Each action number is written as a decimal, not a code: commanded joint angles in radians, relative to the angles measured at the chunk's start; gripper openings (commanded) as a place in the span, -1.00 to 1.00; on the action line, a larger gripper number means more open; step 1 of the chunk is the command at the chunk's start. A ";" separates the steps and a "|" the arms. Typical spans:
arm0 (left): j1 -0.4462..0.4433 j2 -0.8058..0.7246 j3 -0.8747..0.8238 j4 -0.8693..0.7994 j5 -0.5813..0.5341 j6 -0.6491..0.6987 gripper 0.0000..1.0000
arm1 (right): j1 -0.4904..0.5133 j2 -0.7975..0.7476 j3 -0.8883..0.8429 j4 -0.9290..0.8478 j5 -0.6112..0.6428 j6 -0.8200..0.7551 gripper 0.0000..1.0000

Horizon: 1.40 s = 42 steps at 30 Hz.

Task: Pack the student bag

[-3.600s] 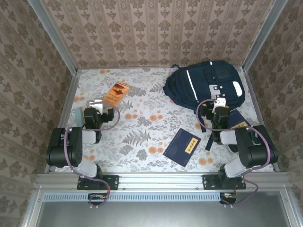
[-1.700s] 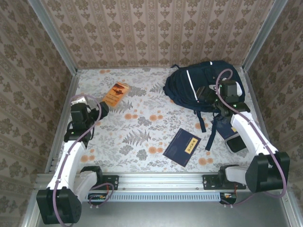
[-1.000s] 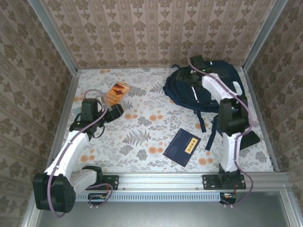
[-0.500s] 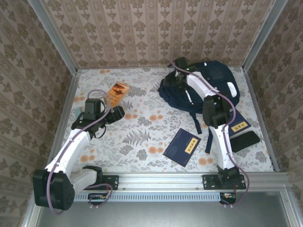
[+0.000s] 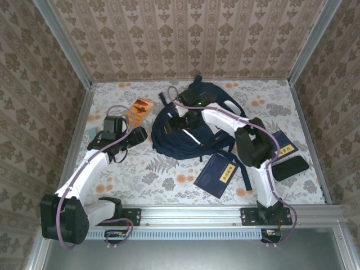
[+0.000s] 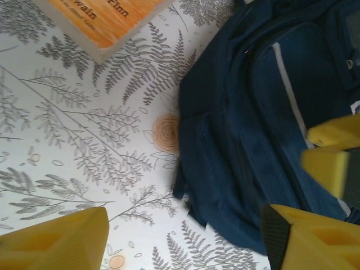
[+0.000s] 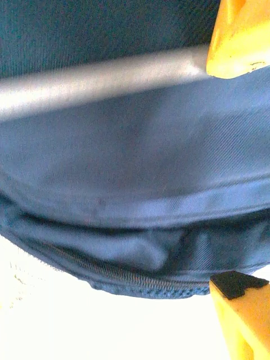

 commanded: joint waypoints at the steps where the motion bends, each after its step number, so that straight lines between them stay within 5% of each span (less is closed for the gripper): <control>1: -0.038 0.065 0.081 0.028 0.049 0.029 0.30 | -0.068 -0.221 -0.150 0.120 0.099 0.184 0.79; 8: -0.159 0.291 0.238 0.036 0.066 0.073 -0.15 | -0.070 -0.521 -0.555 0.162 0.303 0.389 0.53; 14: -0.206 0.471 0.317 0.012 0.041 0.077 -0.39 | -0.090 -0.611 -0.723 0.190 0.321 0.469 0.44; 29: -0.326 0.580 0.154 0.049 0.023 -0.016 -0.46 | -0.160 -0.261 -0.558 0.320 0.242 0.457 0.33; 34: -0.386 0.512 0.057 0.085 0.028 -0.075 -0.45 | -0.160 -0.138 -0.378 0.300 0.081 0.314 0.32; 42: -0.440 0.355 0.262 -0.131 -0.079 0.077 0.09 | -0.226 -0.442 -0.514 0.239 0.134 0.267 0.47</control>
